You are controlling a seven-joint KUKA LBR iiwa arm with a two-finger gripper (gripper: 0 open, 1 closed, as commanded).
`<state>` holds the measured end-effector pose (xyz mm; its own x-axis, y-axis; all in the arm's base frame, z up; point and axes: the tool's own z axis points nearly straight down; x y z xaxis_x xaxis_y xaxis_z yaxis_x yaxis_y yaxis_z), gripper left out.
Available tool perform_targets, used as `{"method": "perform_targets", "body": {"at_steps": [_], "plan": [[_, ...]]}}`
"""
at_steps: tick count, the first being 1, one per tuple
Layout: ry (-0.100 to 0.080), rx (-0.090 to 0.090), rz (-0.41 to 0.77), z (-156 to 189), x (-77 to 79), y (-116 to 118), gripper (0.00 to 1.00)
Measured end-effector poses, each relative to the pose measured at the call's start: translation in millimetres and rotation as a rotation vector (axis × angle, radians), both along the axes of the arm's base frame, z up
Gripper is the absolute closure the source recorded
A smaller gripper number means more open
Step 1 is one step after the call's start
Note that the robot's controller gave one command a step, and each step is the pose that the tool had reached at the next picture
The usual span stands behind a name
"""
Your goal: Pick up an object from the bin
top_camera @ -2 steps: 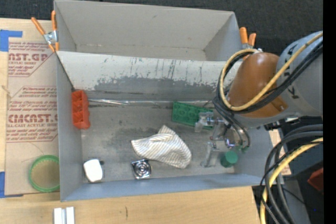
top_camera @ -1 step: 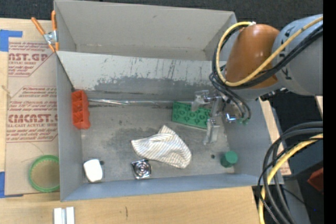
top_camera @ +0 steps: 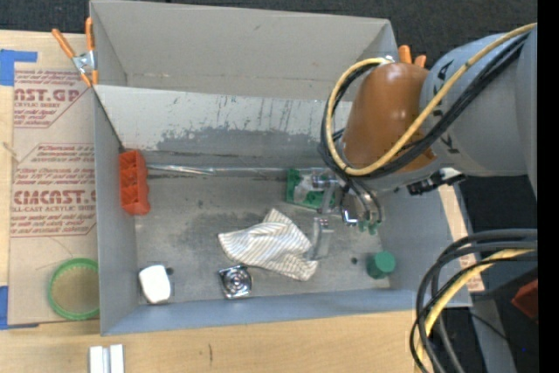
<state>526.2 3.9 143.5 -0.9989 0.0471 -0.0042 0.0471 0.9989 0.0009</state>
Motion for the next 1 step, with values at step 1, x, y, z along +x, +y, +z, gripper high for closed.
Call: {"method": "perform_targets", "body": {"at_steps": [1], "plan": [[-0.001,0.003,0.03,-50.7,35.1,-23.9,0.0]]}}
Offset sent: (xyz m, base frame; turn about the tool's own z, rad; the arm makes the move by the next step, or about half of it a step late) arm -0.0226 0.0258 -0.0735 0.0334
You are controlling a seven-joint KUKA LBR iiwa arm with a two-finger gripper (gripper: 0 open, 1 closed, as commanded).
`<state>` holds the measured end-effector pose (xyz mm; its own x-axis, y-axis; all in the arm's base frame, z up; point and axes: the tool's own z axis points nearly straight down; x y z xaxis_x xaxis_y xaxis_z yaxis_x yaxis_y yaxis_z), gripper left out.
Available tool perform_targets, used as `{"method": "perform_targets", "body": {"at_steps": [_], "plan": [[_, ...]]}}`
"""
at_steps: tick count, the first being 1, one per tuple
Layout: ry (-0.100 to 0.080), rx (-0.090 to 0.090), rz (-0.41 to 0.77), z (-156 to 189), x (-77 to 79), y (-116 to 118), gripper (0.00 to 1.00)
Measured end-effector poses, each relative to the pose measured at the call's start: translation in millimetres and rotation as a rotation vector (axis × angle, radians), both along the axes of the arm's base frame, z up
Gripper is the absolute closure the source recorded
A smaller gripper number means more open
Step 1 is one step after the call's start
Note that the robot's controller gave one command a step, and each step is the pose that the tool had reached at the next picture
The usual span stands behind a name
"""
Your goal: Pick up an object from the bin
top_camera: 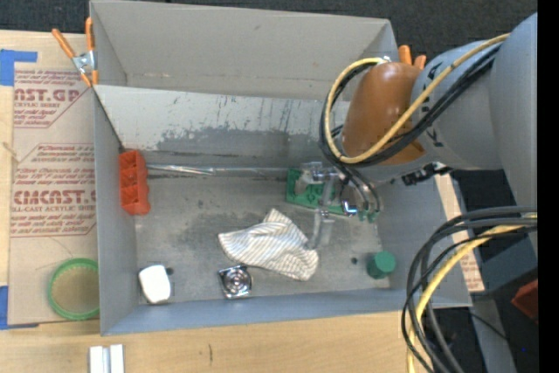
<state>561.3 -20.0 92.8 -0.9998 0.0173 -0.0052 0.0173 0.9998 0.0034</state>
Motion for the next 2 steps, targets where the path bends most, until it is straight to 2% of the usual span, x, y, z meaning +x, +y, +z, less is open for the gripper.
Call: {"method": "perform_targets", "body": {"at_steps": [1,2], "plan": [[-0.008,-0.001,-0.062,-19.9,-55.5,51.6,1.0],[-0.007,-0.001,-0.062,-20.1,-55.2,50.8,1.0]]}}
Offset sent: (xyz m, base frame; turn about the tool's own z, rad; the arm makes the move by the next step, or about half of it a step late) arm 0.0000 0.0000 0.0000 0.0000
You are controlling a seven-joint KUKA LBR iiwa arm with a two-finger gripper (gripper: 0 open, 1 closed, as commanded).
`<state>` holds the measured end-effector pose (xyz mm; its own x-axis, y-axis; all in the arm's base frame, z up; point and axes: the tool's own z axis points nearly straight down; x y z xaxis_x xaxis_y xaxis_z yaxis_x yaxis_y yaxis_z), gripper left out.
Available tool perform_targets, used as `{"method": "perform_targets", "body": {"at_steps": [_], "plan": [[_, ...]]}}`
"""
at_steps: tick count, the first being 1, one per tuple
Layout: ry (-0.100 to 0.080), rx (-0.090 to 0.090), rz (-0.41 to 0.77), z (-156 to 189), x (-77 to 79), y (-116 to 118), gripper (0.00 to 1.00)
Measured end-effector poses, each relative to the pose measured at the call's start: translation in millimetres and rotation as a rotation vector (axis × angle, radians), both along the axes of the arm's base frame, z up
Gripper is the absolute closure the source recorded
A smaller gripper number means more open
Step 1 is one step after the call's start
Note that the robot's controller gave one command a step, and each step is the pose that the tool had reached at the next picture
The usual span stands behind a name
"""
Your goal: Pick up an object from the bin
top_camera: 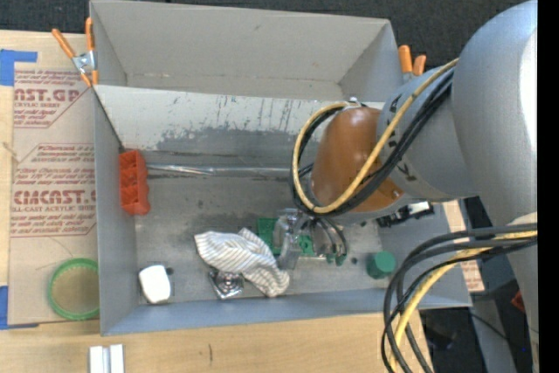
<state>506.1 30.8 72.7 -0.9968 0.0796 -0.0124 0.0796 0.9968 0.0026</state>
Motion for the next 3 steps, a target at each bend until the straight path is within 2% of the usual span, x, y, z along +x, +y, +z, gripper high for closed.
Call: {"method": "perform_targets", "body": {"at_steps": [3], "plan": [[0.01,0.0,0.0,23,-3.0,0,1.0]]}}
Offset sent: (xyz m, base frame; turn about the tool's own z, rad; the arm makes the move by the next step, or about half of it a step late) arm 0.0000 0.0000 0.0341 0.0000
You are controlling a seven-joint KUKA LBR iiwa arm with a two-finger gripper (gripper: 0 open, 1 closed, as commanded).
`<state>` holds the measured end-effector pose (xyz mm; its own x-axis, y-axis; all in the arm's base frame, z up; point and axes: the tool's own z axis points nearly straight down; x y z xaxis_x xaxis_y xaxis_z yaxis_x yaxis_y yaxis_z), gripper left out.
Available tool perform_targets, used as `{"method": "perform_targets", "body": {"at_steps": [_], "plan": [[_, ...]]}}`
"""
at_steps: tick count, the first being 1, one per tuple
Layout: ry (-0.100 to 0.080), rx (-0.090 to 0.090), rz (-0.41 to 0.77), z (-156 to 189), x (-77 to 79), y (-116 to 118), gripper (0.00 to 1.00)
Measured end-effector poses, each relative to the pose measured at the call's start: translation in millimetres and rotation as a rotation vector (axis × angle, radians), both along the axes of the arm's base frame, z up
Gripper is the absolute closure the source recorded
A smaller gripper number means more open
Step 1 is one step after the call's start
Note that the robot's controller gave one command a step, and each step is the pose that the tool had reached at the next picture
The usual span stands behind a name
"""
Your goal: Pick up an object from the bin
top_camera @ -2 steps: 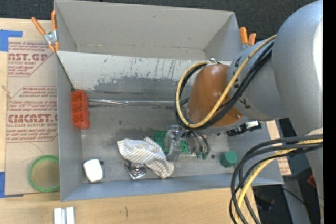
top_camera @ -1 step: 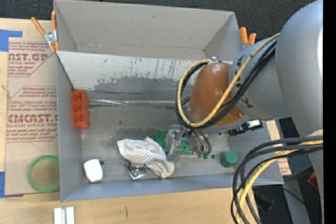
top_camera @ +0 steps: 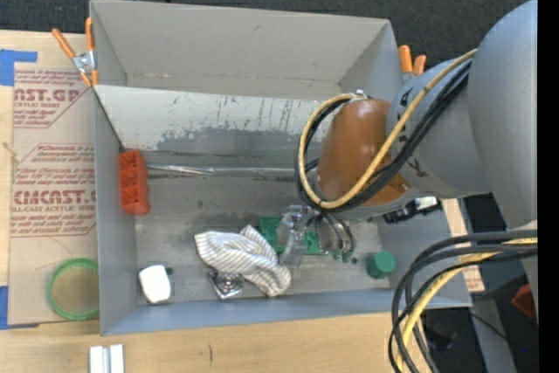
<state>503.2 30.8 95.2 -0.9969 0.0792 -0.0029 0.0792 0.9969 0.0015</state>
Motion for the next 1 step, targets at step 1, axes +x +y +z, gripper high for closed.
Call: {"method": "perform_targets", "body": {"at_steps": [1], "plan": [[0.003,0.0,0.0,20.4,-0.6,0.0,1.0]]}}
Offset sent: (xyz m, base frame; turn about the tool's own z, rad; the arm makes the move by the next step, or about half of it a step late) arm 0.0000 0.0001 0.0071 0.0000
